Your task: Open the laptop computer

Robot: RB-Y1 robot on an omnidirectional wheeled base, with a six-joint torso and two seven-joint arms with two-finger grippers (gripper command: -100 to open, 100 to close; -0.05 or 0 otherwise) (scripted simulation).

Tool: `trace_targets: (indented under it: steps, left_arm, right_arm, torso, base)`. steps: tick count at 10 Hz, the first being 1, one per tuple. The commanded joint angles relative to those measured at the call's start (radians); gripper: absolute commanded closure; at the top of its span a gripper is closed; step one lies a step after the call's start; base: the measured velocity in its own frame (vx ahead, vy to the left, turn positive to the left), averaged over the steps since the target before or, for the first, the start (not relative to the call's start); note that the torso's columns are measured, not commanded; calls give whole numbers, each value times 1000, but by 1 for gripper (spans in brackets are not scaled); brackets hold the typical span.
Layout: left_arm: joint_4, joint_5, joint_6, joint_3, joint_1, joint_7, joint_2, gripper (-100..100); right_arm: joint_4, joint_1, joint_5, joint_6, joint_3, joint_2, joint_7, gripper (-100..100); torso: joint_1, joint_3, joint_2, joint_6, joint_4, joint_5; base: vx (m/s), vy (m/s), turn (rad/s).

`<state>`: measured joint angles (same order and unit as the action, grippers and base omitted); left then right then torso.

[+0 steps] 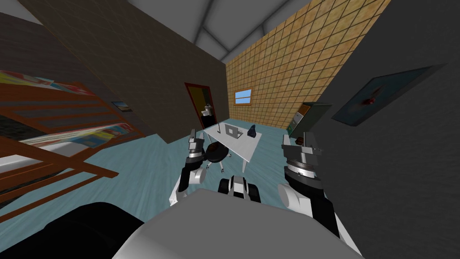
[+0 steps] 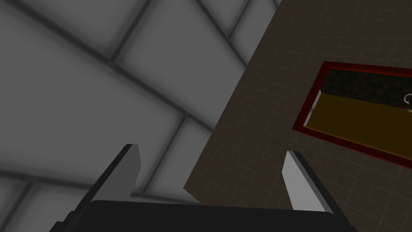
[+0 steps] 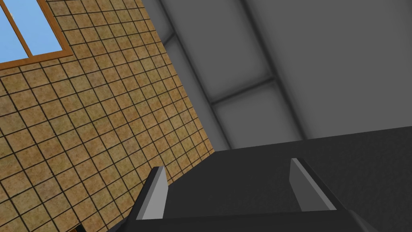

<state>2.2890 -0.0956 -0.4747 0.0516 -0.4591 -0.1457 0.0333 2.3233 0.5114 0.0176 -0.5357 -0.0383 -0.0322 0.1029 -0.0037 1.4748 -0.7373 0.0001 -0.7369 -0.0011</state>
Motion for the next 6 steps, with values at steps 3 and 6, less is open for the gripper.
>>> trace_targets:
  steps: [3, 6]
  left_arm:
    - [-109, -78, 45, 32, 28, 43, 102, -100]
    - [-209, -150, 86, 64, 58, 83, 143, -100]
  right_arm:
    - [0, 0, 0, 0, 0, 0, 0, 0]
    - [0, 0, 0, 0, 0, 0, 0, 0]
  torso:
    - [1, 1, -1, 0, -1, 0]
    - [4, 0, -2, 0, -2, 1]
  base:
    - [-6, -193, -10]
    - [-22, -214, -17]
